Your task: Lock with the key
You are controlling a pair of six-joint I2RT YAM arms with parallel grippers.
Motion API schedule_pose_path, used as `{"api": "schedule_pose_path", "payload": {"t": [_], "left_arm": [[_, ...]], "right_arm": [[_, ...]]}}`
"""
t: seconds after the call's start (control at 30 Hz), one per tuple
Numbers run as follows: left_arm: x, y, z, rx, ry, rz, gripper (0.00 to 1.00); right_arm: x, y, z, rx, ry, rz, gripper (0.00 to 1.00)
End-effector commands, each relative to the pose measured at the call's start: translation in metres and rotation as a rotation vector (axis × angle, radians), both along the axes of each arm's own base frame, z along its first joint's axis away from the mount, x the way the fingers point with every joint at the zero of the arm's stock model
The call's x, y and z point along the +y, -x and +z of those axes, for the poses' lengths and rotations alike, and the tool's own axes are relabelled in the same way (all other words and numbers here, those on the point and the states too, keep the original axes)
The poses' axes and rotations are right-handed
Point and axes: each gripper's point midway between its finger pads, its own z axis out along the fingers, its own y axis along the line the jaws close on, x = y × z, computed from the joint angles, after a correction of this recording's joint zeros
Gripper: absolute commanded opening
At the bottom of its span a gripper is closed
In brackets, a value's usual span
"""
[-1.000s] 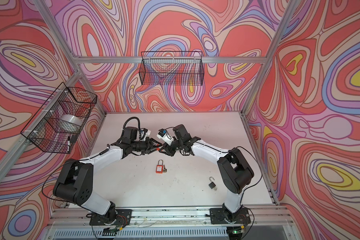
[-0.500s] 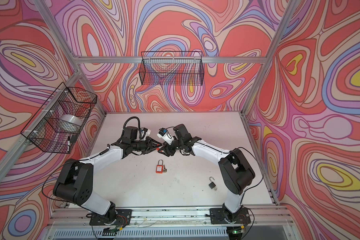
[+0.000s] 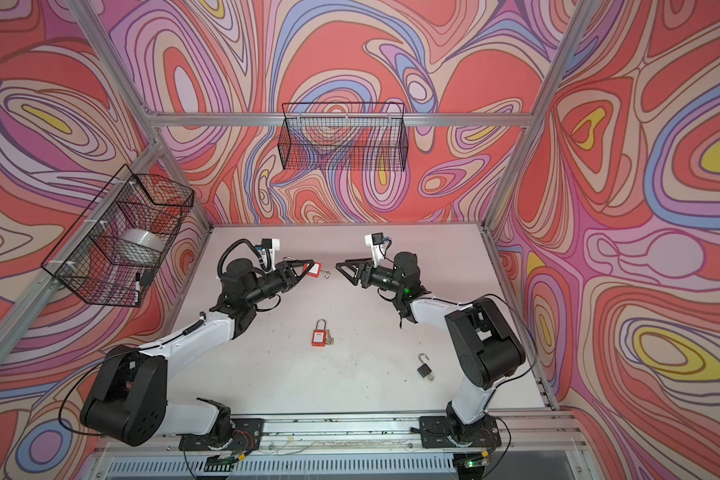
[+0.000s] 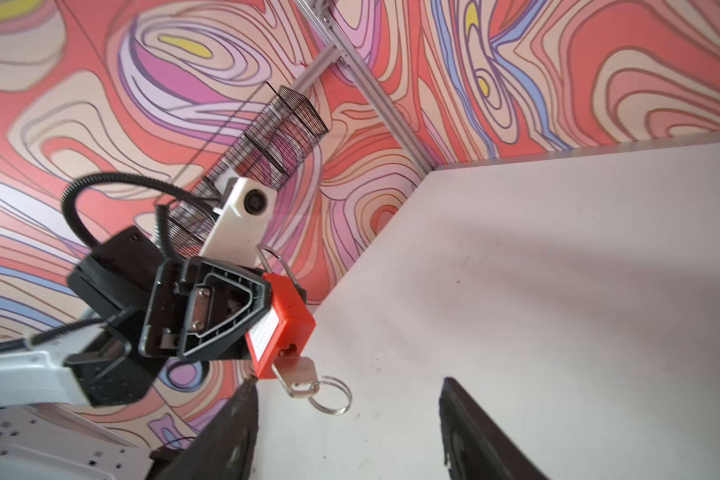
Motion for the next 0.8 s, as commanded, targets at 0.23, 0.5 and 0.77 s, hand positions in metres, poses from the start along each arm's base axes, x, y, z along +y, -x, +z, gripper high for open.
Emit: {"api": "schedule_pose_path", "payload": {"t": [0.23, 0.5, 0.77], "left_arm": [[-0.002, -0.003, 0.058, -0.184, 0.199, -0.031, 0.00], [-0.007, -0.002, 0.056, -0.169, 0.205, -0.058, 0.00], [-0.009, 0.002, 0.057, -0.165, 0.203, -0.077, 0.00]], "right_arm": [[0.024, 0.014, 0.035, 0.062, -0.218, 0.129, 0.70], [0.050, 0.024, 0.033, 0.103, -0.217, 0.200, 0.70], [0.061, 0.019, 0.039, 0.103, -0.234, 0.211, 0.57]]}}
